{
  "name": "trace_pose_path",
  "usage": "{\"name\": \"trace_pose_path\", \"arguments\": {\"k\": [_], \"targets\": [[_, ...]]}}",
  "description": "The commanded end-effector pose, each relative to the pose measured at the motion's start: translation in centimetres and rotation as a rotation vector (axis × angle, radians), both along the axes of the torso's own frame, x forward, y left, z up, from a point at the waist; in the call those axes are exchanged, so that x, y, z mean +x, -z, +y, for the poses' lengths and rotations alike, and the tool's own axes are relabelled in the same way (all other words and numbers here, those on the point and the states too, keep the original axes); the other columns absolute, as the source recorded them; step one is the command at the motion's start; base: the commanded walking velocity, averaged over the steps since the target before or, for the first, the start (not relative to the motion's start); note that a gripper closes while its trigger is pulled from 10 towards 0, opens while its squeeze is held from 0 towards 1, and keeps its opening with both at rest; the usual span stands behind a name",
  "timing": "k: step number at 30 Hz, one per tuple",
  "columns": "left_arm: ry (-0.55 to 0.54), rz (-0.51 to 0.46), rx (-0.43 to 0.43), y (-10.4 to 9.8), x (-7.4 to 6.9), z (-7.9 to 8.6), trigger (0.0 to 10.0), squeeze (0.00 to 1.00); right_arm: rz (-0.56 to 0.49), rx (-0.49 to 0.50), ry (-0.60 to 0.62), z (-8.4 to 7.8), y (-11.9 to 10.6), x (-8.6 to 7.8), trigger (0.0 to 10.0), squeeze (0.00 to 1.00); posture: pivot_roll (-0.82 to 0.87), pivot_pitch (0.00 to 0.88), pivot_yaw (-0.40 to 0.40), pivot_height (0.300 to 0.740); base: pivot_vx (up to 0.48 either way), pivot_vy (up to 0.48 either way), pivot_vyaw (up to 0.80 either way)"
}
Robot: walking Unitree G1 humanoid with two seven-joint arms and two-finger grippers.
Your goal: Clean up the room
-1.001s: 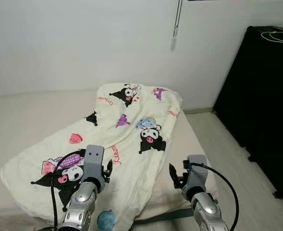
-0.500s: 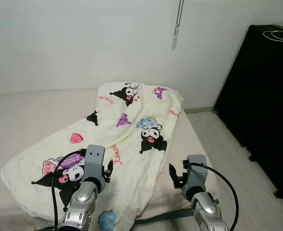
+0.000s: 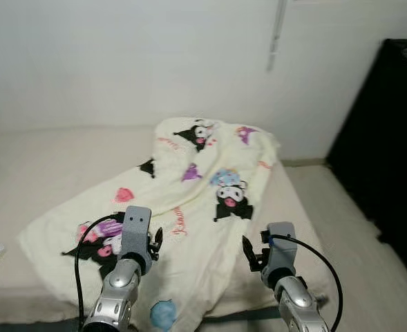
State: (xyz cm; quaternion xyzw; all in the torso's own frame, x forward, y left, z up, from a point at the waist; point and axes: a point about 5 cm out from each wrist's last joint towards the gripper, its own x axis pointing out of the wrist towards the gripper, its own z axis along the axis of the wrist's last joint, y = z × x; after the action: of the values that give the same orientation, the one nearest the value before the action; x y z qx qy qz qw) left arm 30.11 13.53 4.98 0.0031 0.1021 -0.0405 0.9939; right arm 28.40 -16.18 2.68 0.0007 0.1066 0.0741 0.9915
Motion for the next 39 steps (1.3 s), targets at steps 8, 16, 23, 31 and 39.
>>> {"name": "trace_pose_path", "arguments": {"k": [8,16,23,31,39], "targets": [[-0.003,0.022,0.013,0.57,-0.32,0.36,10.0,0.00,0.005,0.030,0.030,-0.21,0.23,-0.23,10.0,0.00,0.03,0.114,0.018,0.740,0.000,0.000,0.70],[0.004,0.018,0.025,0.50,-0.28,0.36,10.0,0.00,0.003,0.044,0.040,-0.32,0.21,-0.23,10.0,0.00,0.03,0.110,0.020,0.740,0.000,0.000,0.00],[0.005,0.020,0.028,0.49,-0.28,0.21,10.0,0.00,0.003,0.044,0.040,-0.33,0.26,-0.31,10.0,0.00,0.03,0.108,0.019,0.740,0.000,-0.470,0.00],[-0.012,0.026,0.005,0.53,-0.28,0.36,10.0,0.00,0.004,0.044,0.042,-0.37,0.29,-0.38,10.0,0.00,0.03,0.104,0.020,0.740,0.000,0.000,0.00],[-0.013,0.036,0.020,0.61,-0.25,0.52,10.0,0.00,0.006,0.045,0.041,-0.29,0.32,-0.41,10.0,0.00,0.03,0.107,0.024,0.740,0.000,0.000,0.00]]}}
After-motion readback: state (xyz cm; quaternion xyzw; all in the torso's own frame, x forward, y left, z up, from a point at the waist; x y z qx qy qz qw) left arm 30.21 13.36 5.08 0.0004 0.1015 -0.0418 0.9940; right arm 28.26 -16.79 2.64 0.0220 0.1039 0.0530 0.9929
